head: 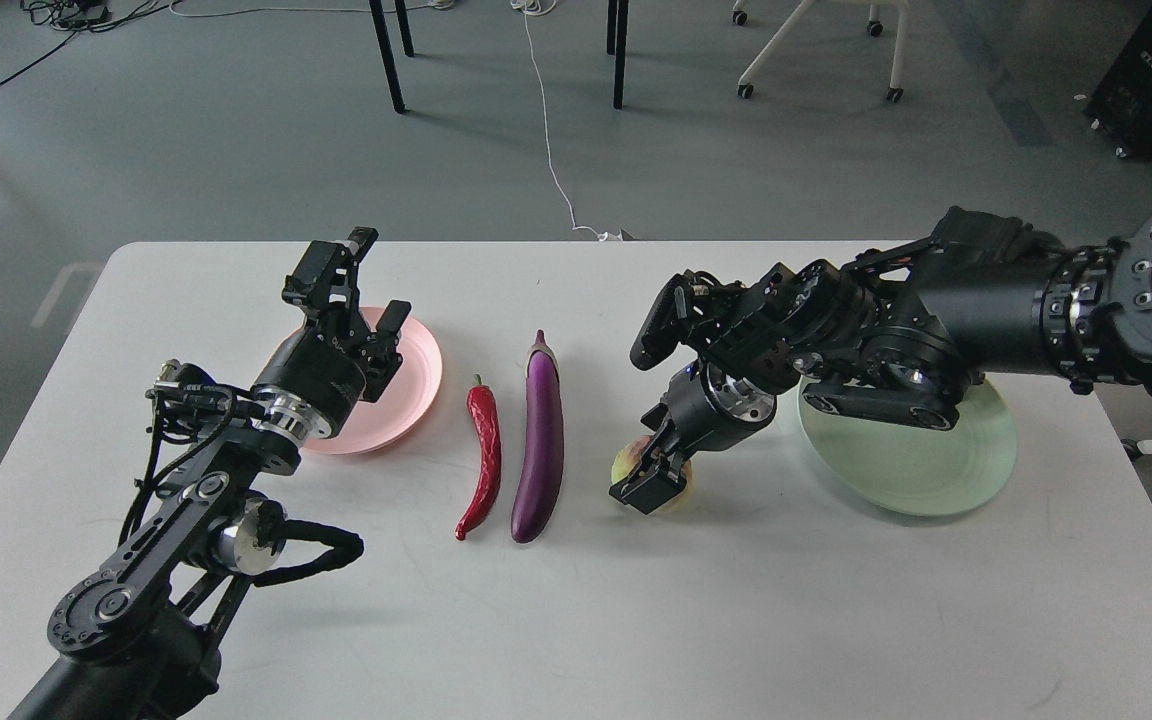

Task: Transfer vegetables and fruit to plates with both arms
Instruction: 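Move the right gripper to the peach and grasp it, then carry the peach onto the green plate and release it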

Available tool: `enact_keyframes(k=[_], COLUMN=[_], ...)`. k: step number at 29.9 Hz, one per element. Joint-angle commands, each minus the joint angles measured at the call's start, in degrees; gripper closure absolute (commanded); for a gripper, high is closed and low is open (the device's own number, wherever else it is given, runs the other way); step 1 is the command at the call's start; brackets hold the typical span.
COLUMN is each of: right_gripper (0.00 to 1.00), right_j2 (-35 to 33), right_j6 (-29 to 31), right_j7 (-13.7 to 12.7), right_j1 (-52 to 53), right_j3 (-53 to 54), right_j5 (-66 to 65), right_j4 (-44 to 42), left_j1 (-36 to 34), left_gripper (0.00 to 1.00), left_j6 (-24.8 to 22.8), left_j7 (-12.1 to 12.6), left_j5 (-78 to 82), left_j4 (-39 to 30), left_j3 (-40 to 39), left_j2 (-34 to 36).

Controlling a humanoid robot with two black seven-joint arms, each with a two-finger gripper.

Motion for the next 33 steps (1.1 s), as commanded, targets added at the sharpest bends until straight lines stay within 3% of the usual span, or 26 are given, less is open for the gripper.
enact_keyframes(k=[1,5,9,10,14,22,33], right_gripper=[0.06,0.17,0.54,0.58,0.59,0.58,0.55], right_j2=[0.6,0.96,1.48,1.48,-0.09,-10.1,-26.9], right_j6=[0.0,0.0,0.0,0.09,0.0,0.0,-0.18], right_j7=[0.0,0.0,0.0,0.0,0.0,0.0,0.0], right_j1=[-0.84,-1.37,-1.28,-1.2,0.38,7.15,3.21], right_j3=[-0.15,-0.41,-1.99,-2.08,-1.91,-1.56,-1.47], right_j5=[0.0,-0.09,-0.09,-0.09,0.0,-0.7,-10.46], right_j4=[-0.92,-0.92,-0.92,-0.92,-0.57,0.49,0.75], left_j1=[-0.01,-0.01,-0.01,-0.1,-0.1,-0.36,-0.71], left_gripper=[0.01,0.02,0.02,0.02,0.02,0.02,0.01], left_j6=[-0.01,-0.01,-0.01,-0.01,-0.01,-0.09,0.43], left_j7=[0.0,0.0,0.0,0.0,0.0,0.0,0.01], left_j5=[0.0,0.0,0.0,0.0,0.0,0.0,0.17], left_j4=[0.01,0.01,0.1,0.01,0.1,0.01,0.19], left_j3=[-0.07,-0.07,-0.07,-0.07,-0.07,0.02,0.11], left_j2=[0.27,0.36,0.45,0.45,0.45,0.71,1.15])
